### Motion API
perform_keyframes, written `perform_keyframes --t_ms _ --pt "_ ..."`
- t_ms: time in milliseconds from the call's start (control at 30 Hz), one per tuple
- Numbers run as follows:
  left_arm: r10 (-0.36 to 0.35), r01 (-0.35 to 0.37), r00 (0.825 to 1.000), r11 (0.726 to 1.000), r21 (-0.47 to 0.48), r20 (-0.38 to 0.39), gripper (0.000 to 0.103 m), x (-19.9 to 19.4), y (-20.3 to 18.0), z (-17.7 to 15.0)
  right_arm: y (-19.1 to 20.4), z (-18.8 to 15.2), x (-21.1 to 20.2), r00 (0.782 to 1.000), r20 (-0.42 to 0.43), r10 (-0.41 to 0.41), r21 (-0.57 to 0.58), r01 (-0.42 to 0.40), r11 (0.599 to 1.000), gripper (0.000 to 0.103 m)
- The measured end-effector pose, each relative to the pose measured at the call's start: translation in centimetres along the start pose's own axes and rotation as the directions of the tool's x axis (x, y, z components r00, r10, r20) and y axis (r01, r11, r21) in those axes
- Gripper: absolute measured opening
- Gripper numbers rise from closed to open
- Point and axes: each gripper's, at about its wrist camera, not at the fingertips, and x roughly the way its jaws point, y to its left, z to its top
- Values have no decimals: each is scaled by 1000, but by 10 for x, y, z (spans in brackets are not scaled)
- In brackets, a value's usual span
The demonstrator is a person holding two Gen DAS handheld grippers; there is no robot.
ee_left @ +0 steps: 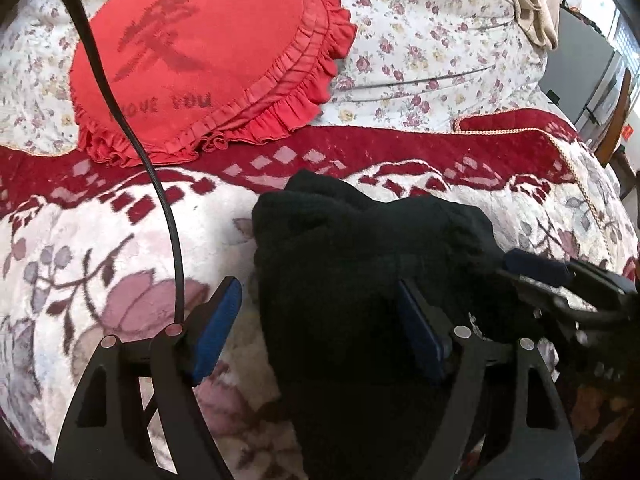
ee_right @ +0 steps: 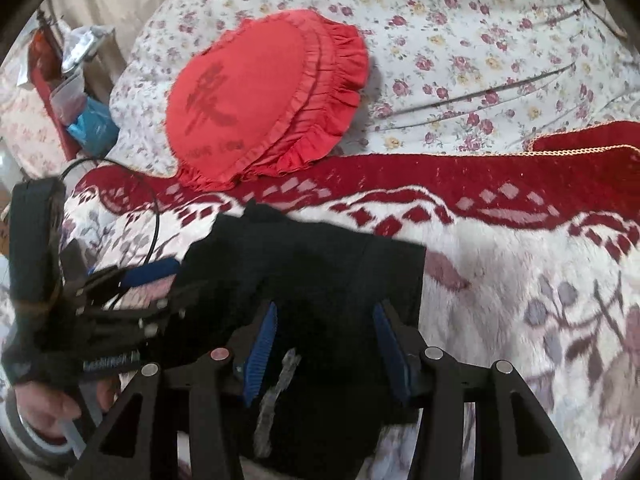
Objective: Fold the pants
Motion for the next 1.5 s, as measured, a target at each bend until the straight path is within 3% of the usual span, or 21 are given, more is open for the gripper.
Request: perform_keyframes --t_ms 267,533,867,1267,1333,1400,1500 --pt "9 -9 1000 1000 7 9 79 -17 -2 -22 11 -30 -12 999 -36 -9 -28 8 1000 49" --pt "0 0 1000 1000 -2 -8 79 -9 -4 -36 6 -50 -4 998 -52 -36 -14 35 999 51" --pt "-17 16 1000 1000 -16 -20 79 -11 -3 -35 -6 -39 -29 1000 3 18 61 -18 998 53" --pt "4 -4 1000 1000 2 -4 79 -13 -5 -33 -4 -31 -19 1000 0 -7 57 7 998 54" --pt "14 -14 1000 1000 -7 19 79 -19 -1 -31 -9 -30 -18 1000 4 -17 72 17 997 56" --pt "3 -3 999 1000 -20 36 79 -24 4 -29 -16 -30 -19 1000 11 -21 97 20 995 67" --pt "-22 23 999 999 -47 32 79 -26 14 -26 -29 -30 -17 1000 13 -23 138 21 990 69"
